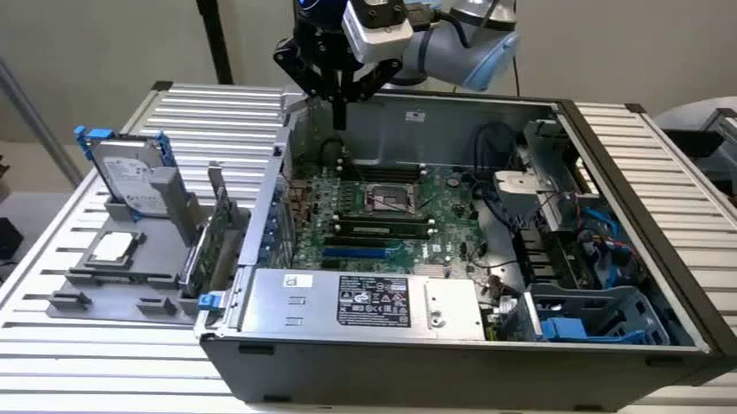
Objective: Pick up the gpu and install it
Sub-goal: 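Reach for the gpu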
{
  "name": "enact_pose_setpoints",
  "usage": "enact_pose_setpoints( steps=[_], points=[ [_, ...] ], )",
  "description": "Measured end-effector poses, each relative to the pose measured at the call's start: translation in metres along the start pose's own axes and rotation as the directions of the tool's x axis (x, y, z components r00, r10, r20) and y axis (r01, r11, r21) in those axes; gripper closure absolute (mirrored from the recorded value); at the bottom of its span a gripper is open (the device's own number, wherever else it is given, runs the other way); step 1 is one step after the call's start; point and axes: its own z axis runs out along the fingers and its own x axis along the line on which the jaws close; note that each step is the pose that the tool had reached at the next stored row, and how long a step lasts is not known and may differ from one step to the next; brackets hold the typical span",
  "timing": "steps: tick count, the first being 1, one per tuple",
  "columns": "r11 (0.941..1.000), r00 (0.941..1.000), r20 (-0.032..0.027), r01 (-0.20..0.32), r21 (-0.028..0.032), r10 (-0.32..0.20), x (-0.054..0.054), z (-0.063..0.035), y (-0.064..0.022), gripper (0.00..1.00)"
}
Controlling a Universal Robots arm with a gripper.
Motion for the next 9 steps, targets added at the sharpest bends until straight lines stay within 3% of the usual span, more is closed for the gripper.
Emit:
enact_pose_setpoints(
  steps=[9],
  points=[
    [1.0000,1.0000,0.0001,0.000,0.0000,0.000,0.0000,0.0000,0.0000,1.00]
  ],
)
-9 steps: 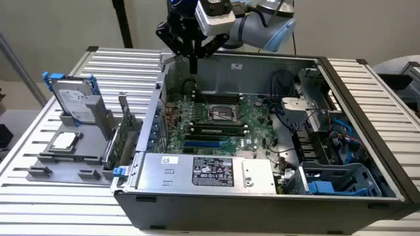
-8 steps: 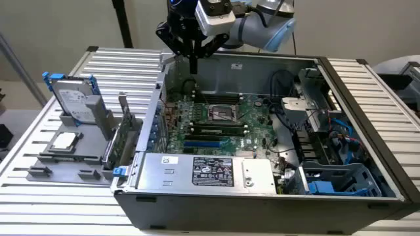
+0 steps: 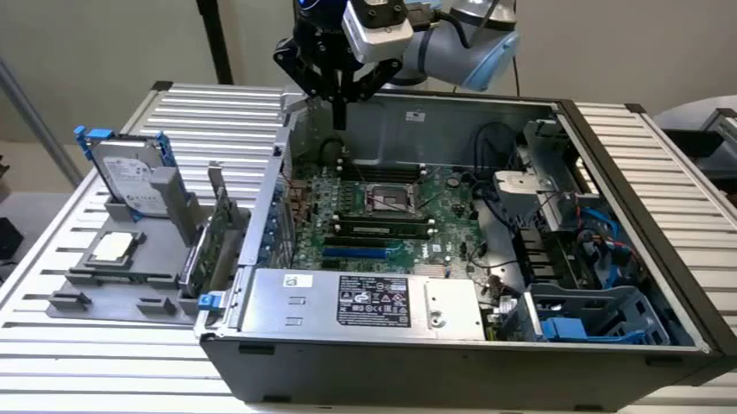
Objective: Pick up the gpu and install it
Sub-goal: 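Reach for the gpu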
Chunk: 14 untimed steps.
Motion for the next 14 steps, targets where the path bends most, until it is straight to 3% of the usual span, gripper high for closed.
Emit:
enact_pose_setpoints(
  steps=[10,14],
  points=[
    [1.0000,1.0000,-0.0003,0.000,0.0004,0.000,0.001,-0.0003,-0.0005,1.00],
    [1.0000,1.0000,0.0000,0.000,0.0001,0.000,0.016,-0.0005,-0.0035,1.00]
  ],
)
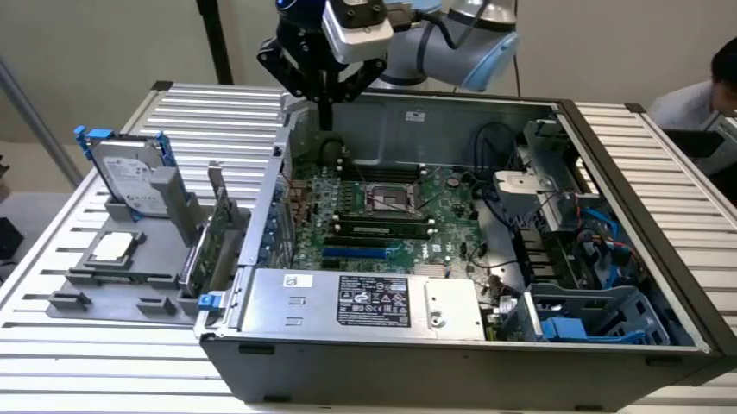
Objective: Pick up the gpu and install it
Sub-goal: 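Reach for the gpu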
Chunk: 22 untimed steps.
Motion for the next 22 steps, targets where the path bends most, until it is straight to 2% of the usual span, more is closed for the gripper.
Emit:
enact_pose_setpoints(
  steps=[11,22],
  points=[
    [1.0000,1.0000,0.0001,0.000,0.0000,0.000,0.049,0.0006,-0.0078,1.00],
    [1.0000,1.0000,0.0003,0.000,0.0021,0.000,0.099,0.0108,-0.0136,1.00]
  ],
)
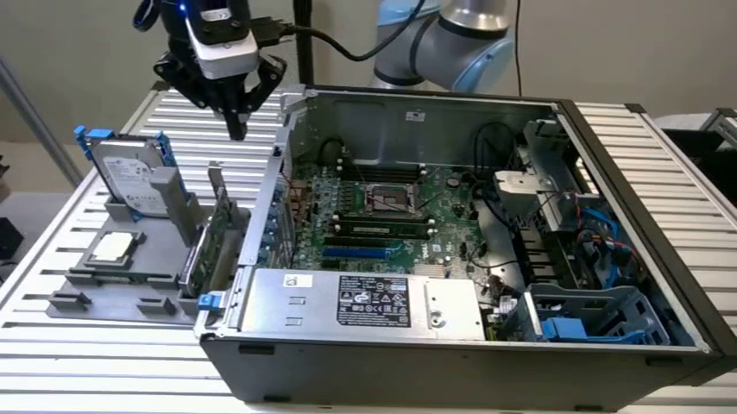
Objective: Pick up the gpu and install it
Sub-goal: 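Reach for the gpu, then pick up the gpu and move the gpu toward the slot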
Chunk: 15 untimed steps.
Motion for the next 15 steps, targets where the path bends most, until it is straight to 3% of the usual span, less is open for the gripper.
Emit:
enact_pose_setpoints(
  steps=[11,15],
  points=[
    [1.0000,1.0000,0.0000,0.000,0.0006,0.000,0.048,0.0105,-0.0119,1.00],
    [1.0000,1.0000,0.0000,0.000,0.0006,0.000,0.053,0.0124,-0.0240,1.00]
  ],
)
